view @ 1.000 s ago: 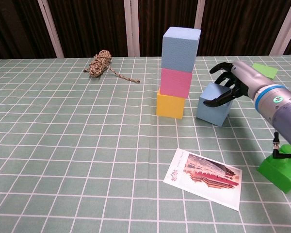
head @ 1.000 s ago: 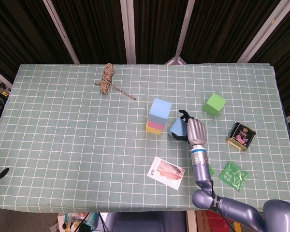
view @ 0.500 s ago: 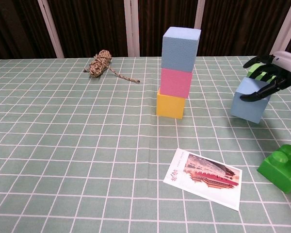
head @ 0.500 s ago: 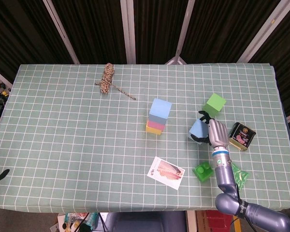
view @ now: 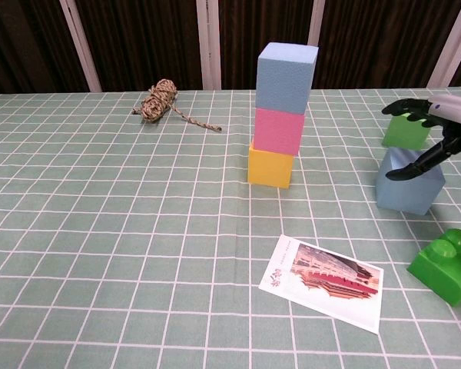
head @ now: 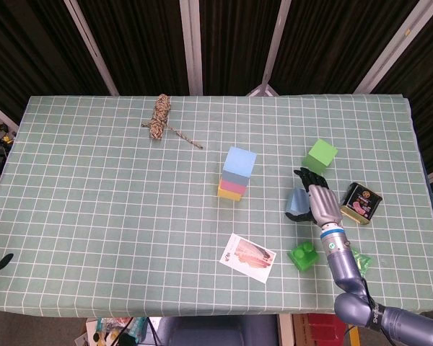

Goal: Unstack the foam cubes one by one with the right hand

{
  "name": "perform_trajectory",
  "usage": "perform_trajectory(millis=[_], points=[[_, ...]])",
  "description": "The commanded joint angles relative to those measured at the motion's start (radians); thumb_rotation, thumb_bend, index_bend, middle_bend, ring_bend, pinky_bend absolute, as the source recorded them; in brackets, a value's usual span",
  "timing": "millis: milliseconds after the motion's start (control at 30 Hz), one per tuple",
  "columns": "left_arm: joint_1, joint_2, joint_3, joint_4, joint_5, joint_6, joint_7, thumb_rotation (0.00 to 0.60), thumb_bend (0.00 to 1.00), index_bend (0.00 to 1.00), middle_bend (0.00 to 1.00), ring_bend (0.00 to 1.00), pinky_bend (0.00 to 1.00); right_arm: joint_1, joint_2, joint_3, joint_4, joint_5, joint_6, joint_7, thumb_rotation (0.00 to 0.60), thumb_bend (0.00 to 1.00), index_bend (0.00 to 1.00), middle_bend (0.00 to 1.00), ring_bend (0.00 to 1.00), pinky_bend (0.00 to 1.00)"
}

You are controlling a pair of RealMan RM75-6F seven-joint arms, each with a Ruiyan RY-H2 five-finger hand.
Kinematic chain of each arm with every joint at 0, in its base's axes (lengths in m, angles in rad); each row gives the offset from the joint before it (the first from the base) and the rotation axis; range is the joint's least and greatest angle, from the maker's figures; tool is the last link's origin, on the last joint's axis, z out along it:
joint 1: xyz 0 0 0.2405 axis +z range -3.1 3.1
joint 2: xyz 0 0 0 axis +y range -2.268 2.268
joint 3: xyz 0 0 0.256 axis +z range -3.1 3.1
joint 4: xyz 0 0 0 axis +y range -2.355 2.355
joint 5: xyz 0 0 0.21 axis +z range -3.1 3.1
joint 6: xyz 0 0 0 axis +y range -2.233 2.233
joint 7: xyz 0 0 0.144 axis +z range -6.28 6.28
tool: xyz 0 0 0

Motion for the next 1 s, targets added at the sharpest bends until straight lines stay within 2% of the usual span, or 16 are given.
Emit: perform_trajectory(millis=[33, 167, 267, 433, 700, 1000], points=[[-0.001, 0.001, -0.002, -0.001, -0.004, -0.003, -0.003, 0.600, 0.17, 0.22, 0.00, 0.00, 0.00, -0.012, 0.048, 0.021, -0.090, -0.048, 0.032, 0.040, 0.600, 0.16, 0.11, 0.07, 0.02, 0.04], [-0.003, 0.003, 0.000, -0.001, -0.001, -0.008, -0.008, 0.600, 0.17, 0.22, 0.00, 0.00, 0.00, -0.006, 0.081, 0.063, -0.164, -0.052, 0.055, 0.062, 0.600, 0.16, 0.11, 0.07, 0.02, 0.04], [-0.003, 0.004, 0.000, -0.001, -0.001, -0.009, -0.010, 0.600, 0.17, 0.22, 0.00, 0.00, 0.00, 0.009, 0.099, 0.121, -0.215, -0.010, 0.020, 0.148, 0.600, 0.16, 0.11, 0.07, 0.02, 0.04], [-0.003, 0.007, -0.004, -0.003, -0.013, -0.014, -0.014, 0.600, 0.17, 0.22, 0.00, 0.00, 0.00, 0.057, 0.109, 0.179, -0.221, 0.080, -0.028, 0.191, 0.600, 0.16, 0.11, 0.07, 0.02, 0.02], [0.001, 0.005, -0.003, -0.006, -0.007, -0.004, -0.012, 0.600, 0.17, 0.22, 0.00, 0.00, 0.00, 0.163, 0.092, 0.208, -0.224, 0.256, -0.005, 0.071, 0.600, 0.16, 0.11, 0.07, 0.02, 0.02], [-0.002, 0.002, -0.010, -0.004, -0.017, -0.008, -0.007, 0.600, 0.17, 0.22, 0.00, 0.00, 0.00, 0.267, 0.055, 0.201, -0.247, 0.391, 0.051, -0.062, 0.600, 0.16, 0.11, 0.07, 0.02, 0.02]])
